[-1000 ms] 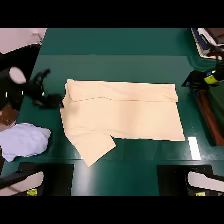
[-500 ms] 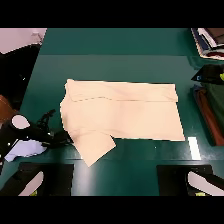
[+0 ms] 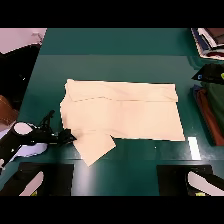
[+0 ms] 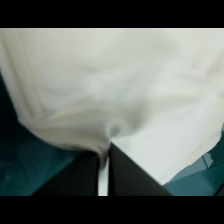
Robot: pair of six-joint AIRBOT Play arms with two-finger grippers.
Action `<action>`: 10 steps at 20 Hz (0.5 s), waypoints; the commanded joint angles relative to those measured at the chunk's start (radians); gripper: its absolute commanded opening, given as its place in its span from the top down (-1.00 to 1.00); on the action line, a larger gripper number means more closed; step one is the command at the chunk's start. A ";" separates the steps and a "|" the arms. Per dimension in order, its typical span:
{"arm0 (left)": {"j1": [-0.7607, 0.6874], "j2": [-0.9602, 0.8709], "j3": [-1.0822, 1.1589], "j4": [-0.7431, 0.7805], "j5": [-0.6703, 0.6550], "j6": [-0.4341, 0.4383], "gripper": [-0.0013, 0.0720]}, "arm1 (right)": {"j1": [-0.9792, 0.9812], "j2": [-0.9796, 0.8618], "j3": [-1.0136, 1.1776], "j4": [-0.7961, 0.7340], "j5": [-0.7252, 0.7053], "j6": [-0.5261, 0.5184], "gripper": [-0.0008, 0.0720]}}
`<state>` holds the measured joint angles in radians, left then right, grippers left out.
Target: Fold the shirts.
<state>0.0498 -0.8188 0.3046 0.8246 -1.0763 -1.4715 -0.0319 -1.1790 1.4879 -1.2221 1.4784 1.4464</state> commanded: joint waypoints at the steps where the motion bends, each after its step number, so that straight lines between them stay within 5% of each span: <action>1: 0.000 0.002 -0.002 -0.048 -0.003 0.037 0.91 | -0.014 0.001 0.000 -0.001 0.041 0.001 -0.27; 4: 0.000 0.002 0.059 0.008 -0.099 0.057 0.91 | -0.099 0.039 -0.100 -0.005 0.076 0.001 -0.26; 10: 0.000 0.002 0.173 0.059 -0.136 0.068 0.91 | -0.425 0.138 -0.648 -0.008 0.064 0.000 -0.29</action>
<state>0.0490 -0.8181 0.4320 0.8635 -1.1923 -1.4124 -0.3210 -1.0721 1.0660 -1.2335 1.5406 1.4471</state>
